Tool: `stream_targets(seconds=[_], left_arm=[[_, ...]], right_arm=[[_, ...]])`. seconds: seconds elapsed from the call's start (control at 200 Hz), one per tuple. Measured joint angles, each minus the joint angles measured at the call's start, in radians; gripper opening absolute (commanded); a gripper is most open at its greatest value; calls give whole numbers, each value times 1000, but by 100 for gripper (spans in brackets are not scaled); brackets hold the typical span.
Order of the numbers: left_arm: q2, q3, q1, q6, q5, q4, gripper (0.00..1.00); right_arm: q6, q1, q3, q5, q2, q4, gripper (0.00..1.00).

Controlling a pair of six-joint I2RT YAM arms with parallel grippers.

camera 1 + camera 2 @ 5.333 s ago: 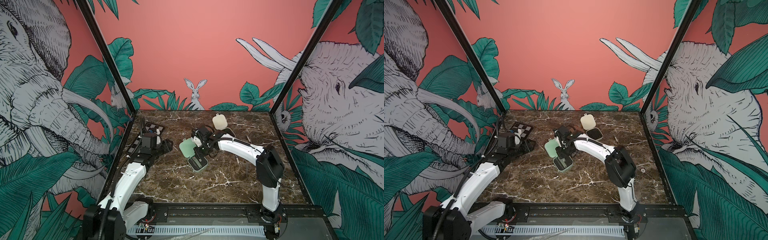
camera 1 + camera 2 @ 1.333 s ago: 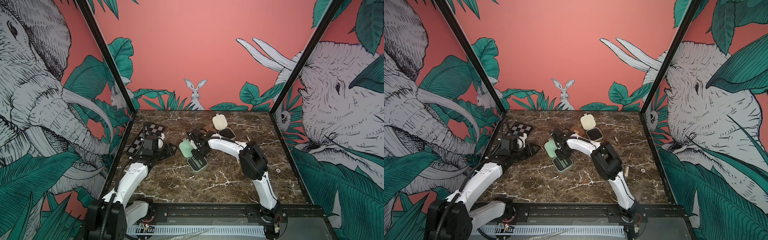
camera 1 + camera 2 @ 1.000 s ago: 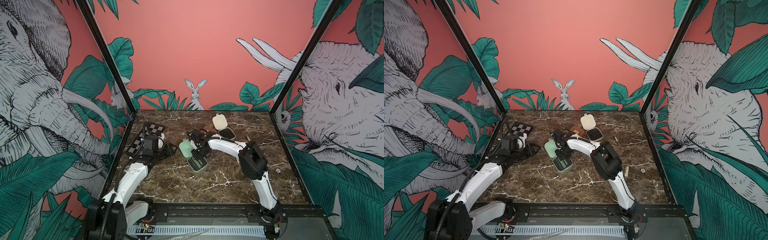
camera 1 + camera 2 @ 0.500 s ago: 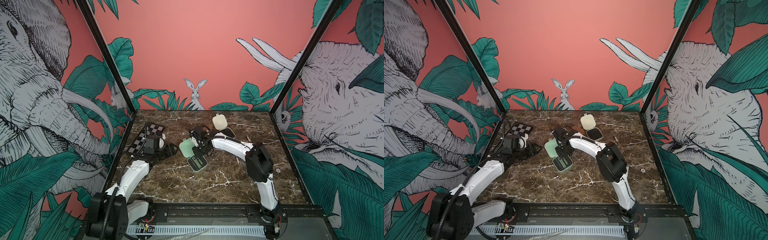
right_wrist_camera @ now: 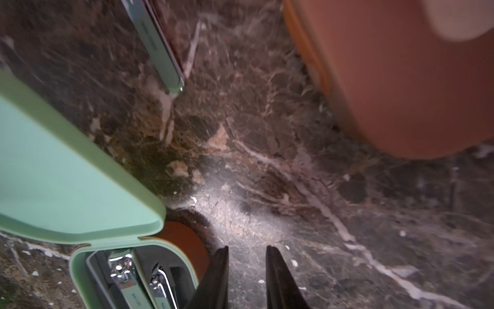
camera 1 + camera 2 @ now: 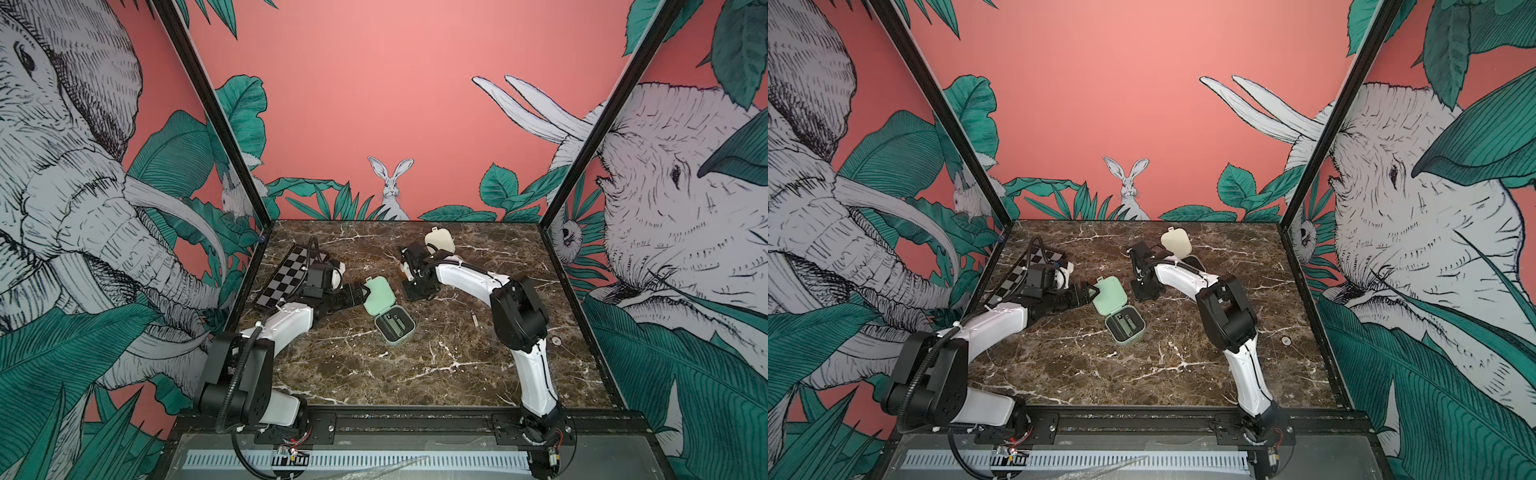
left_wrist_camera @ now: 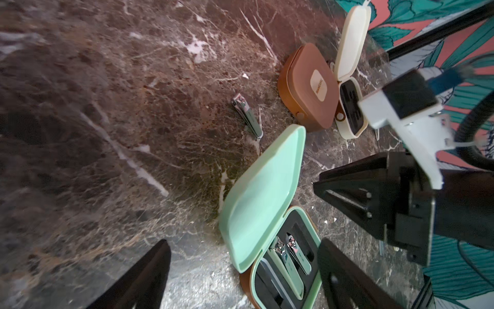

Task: Organize nail clipper sets
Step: Move the storage box to the center of the board, then move the nail clipper to the center of the board.

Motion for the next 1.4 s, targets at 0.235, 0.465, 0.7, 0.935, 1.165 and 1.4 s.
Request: stream_targets(seconds=[0.235,0.465,0.7,0.935,1.165,1.4], left_arm=[[72,5,-22,28,-1,57,84],[66,-8,-22,33,-5,83,75],[-105,-138,-22,13,-77,26,75],[-256,-215,-16,-6,-190,-91,79],[-291,-203,-10,-8,-234,-181,79],[-397,-203,-6,-29,-236,-237,79]], right_arm=[[9,32,-39,-30,0,27,27],[10,59,-32,-51,3,34,27],[11,90,19,-59,11,35,27],[18,94,68,-24,13,31,43],[4,89,294,32,156,26,42],[-36,88,582,85,383,-49,36]])
